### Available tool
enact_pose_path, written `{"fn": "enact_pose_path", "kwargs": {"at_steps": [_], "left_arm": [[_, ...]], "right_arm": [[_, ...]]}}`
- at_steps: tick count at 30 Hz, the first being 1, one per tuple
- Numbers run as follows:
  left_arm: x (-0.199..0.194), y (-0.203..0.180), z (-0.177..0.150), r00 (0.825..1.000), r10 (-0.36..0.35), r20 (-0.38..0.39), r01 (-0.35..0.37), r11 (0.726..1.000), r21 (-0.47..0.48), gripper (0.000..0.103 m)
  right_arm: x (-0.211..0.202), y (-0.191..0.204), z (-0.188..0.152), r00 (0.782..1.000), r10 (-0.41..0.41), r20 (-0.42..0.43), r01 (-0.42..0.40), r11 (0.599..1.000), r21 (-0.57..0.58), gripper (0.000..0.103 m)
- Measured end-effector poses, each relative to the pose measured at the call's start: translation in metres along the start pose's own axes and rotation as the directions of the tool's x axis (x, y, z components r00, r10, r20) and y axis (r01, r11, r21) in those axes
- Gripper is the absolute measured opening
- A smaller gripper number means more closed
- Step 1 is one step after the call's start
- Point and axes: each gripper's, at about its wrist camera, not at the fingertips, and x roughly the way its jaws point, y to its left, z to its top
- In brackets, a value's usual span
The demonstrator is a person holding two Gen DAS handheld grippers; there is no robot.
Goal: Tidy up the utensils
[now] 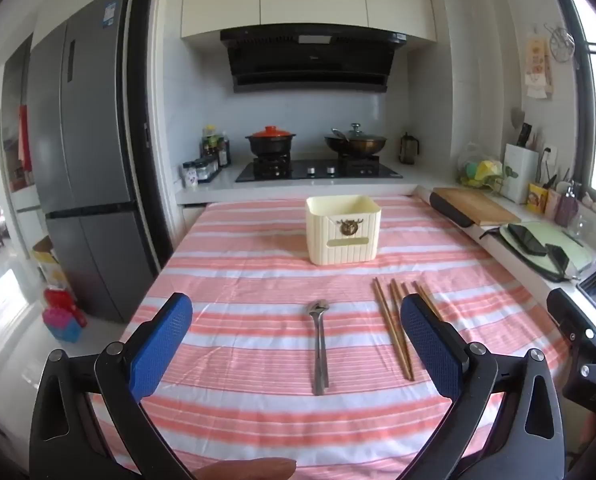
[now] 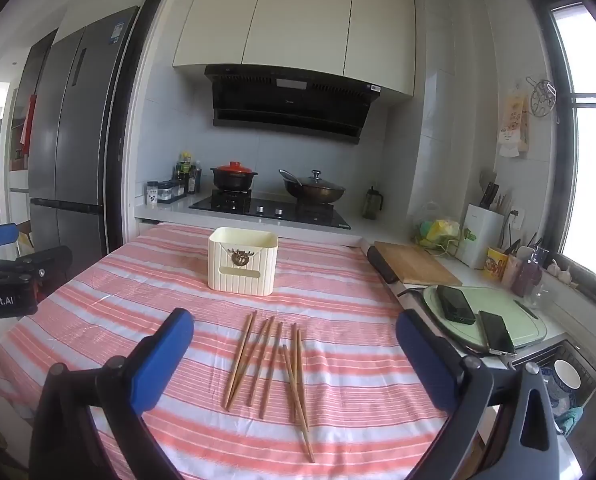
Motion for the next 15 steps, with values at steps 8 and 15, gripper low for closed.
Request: {"fn": "enact_pose_path", "kwargs": {"at_steps": [8,15], "left_arm": [[-0.004,-0.006,0.002,0.999,-0.033,-0.016,0.033,0.999,-0.018,0.103],[-0.004,-0.004,0.002,0.999,-0.040,-0.010,0.039,0.999,-0.024,0.103]], "right_arm": [[-0.007,-0.004,0.002,0.999,-0.005,0.035,0.004,1.000,0.023,0.103],[-0.008,-0.007,0.005,1.000,-0.014,0.026,0.014,1.000,0.025,0.103]]}}
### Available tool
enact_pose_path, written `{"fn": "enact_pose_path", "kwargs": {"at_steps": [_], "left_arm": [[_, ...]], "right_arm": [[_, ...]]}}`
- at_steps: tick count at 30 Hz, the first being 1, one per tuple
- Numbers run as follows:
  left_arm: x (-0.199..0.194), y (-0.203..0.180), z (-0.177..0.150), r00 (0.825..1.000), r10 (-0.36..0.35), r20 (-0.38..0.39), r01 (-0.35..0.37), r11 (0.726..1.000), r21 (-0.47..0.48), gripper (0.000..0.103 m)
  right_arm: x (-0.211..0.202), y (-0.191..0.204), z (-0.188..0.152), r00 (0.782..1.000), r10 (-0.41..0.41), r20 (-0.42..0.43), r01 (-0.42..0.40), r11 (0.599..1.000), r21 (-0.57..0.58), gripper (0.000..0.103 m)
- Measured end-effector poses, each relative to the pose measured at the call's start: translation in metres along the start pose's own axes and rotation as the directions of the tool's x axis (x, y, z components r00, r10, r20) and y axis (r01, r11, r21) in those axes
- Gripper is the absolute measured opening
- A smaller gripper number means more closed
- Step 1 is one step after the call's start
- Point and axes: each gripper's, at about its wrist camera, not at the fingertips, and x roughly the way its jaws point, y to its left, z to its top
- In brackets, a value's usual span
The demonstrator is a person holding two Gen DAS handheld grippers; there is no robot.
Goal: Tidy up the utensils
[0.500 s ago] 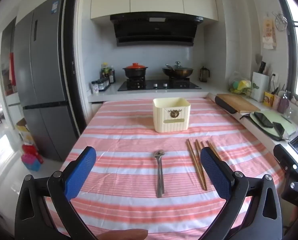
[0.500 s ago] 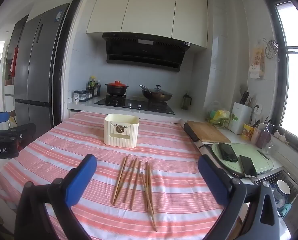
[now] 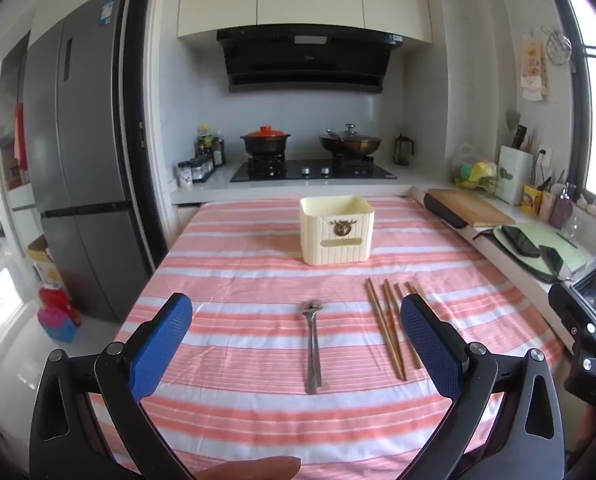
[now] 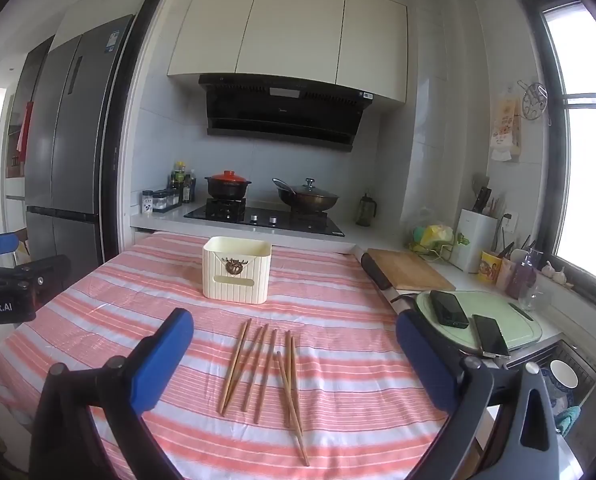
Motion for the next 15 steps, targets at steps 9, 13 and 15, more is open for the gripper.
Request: {"fn": "enact_pose_path", "kwargs": {"at_steps": [9,13,15], "left_arm": [[-0.0001,0.0015,-0.0012,1.000,-0.003,0.000,0.003,1.000,-0.004,0.103],[0.0014,0.0017,-0.0006,1.000,0.000,-0.006,0.000,1.000,-0.005,0.103],[0.0019,0.0011,-0.0008,1.000,0.000,-0.009,0.000,1.000,-0.004,0.103]], "right_arm": [[-0.0008,-0.0014,0.0014,1.000,-0.002,0.006,0.002,1.000,0.003,0.103],[-0.0008,-0.0016,0.0010,1.000,-0.004,0.007,0.004,1.000,0.004,0.103],[-0.0014,-0.0019,0.0012,1.000,-0.004,0.008,0.004,1.000,0.005,0.103]]}}
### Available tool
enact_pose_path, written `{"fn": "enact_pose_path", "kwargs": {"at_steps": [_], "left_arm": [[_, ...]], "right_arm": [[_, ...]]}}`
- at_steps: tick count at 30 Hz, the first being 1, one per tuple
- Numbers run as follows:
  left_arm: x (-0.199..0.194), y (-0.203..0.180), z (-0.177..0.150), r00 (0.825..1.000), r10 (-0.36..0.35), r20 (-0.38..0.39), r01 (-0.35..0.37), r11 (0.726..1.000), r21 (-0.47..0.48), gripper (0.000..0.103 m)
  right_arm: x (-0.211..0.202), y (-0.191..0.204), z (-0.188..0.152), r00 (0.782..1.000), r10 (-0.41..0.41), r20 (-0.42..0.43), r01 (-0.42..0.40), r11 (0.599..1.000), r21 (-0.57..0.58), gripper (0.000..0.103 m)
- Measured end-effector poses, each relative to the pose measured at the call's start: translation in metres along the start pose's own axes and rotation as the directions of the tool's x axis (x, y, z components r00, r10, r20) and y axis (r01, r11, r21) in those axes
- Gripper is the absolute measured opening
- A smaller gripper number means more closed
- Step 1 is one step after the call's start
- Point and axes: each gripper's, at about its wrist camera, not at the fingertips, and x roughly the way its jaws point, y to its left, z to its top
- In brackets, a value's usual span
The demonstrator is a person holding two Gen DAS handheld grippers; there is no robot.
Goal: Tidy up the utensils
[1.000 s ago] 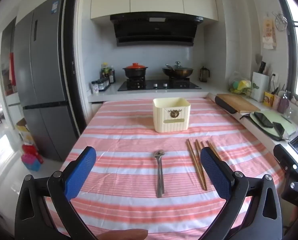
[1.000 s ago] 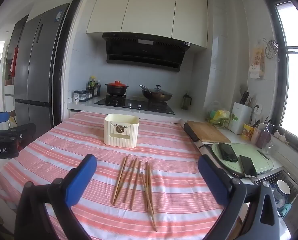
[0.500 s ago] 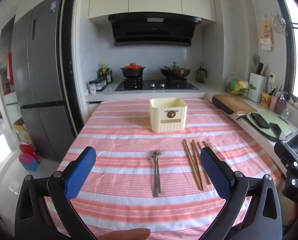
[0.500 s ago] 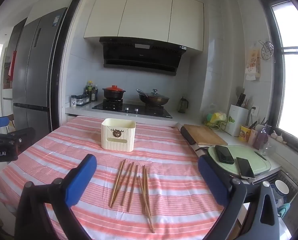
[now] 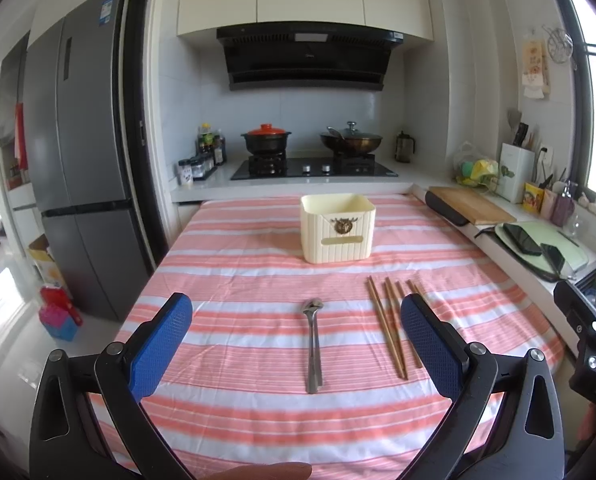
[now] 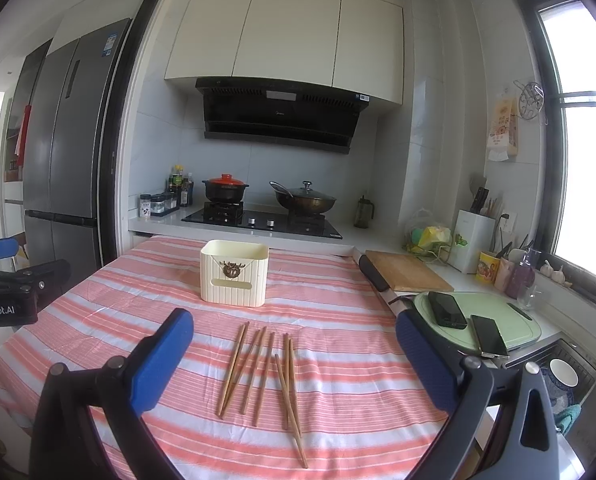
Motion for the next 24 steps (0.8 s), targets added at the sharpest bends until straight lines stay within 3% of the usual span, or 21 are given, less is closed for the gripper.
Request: {"fn": "enact_pose_path", "kwargs": {"at_steps": [24], "left_arm": [[0.0022,-0.0017,0.0000,1.000,-0.005,-0.003,0.005,1.000,0.002,0.103]], "right_arm": [[0.0002,-0.0045,-0.0045,1.000,-0.003,0.000,0.003,1.000,0.009,0.103]]}}
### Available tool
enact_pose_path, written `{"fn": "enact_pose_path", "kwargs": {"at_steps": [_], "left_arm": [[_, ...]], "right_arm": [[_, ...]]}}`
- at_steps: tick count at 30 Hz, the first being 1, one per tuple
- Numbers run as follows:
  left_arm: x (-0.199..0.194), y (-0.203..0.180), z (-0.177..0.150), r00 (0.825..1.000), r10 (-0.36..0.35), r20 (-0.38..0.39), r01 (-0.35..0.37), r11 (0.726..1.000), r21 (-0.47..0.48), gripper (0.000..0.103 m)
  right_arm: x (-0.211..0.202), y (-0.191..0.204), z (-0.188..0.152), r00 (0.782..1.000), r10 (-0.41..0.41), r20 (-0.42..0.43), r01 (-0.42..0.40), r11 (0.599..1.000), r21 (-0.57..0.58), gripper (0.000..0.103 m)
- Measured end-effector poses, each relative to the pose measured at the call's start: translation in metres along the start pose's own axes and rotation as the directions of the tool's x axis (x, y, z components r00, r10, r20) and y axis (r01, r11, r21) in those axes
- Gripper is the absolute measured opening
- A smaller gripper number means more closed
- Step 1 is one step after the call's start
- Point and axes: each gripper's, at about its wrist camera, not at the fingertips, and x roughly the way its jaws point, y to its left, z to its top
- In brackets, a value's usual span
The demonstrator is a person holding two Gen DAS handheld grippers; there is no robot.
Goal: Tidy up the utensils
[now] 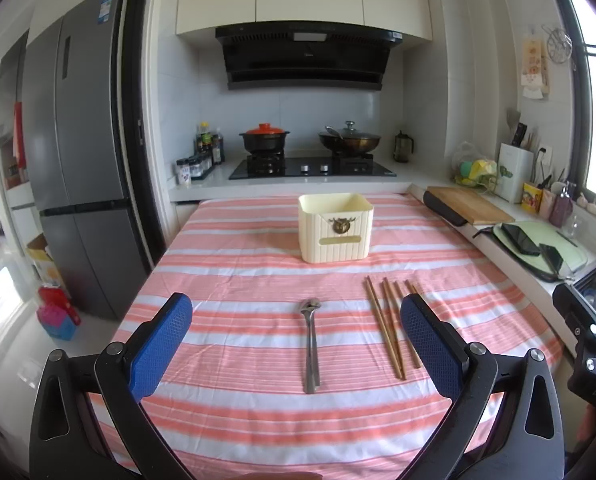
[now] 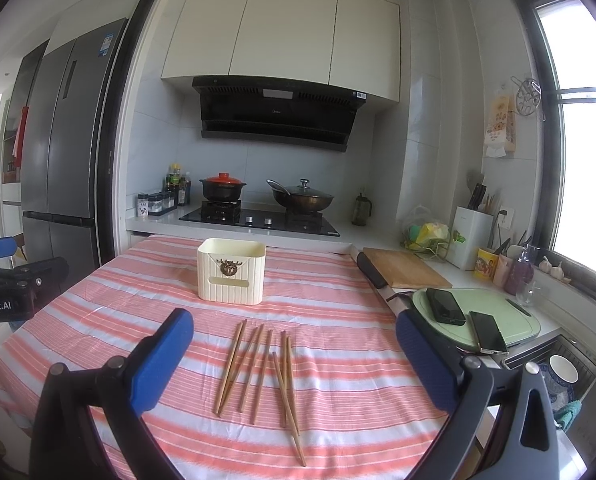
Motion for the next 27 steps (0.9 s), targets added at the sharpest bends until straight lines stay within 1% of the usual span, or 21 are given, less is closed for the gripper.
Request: {"fn": "enact_pose_path", "kwargs": {"at_steps": [27], "left_arm": [[0.0003,-0.0015,0.0002,1.000,0.002,0.002,-0.002,1.000,0.001,0.103]], "right_arm": [[0.0007,0.0007,-0.0043,1.000,-0.005,-0.001,0.005,1.000,0.001,0.103]]}}
